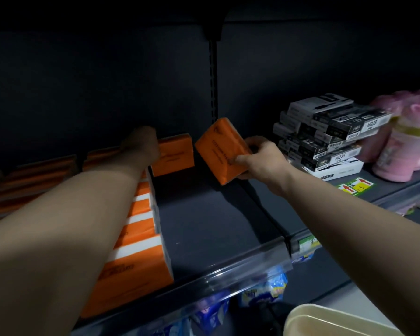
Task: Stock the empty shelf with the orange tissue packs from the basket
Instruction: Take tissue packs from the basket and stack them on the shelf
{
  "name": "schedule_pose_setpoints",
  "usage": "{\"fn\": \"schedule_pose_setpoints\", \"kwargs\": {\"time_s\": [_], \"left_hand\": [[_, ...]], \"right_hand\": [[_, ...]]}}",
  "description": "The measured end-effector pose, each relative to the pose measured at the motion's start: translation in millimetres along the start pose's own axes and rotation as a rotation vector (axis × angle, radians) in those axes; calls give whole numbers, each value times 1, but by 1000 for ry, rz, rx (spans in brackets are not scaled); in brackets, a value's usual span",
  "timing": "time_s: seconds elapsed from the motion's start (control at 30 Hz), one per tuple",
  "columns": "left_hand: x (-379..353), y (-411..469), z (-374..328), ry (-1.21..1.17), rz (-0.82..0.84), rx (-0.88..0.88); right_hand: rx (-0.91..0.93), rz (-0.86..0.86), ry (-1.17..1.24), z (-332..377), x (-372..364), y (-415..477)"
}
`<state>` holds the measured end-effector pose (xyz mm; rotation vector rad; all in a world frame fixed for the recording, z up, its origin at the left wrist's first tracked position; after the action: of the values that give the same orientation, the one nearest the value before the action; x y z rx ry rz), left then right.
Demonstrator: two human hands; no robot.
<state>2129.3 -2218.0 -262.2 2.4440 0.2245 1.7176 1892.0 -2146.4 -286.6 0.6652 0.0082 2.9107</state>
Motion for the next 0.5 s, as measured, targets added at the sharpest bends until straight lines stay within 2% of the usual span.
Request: {"fn": "schedule_pose_setpoints", "kwargs": {"time_s": [0.13, 0.27, 0.5], "left_hand": [[14, -15, 4, -53, -17, 10], [30, -35, 12, -26, -10, 1], [38, -60, 25, -27, 69, 46]], "right_hand": [[85, 18, -79, 5, -13, 2], [239, 23, -346, 16, -30, 10], [266, 121, -674, 38, -58, 23]]}}
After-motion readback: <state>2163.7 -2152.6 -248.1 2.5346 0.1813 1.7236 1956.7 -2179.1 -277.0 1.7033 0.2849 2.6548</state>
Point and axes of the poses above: each hand's wrist, its own y-axis towards the middle knuckle, its own x-axis out of the back of the hand, z = x × y, the point moved 1 cm from there along y, towards the middle knuckle, and after that the axes turned 10 degrees about -y, right-handed, at the moved point
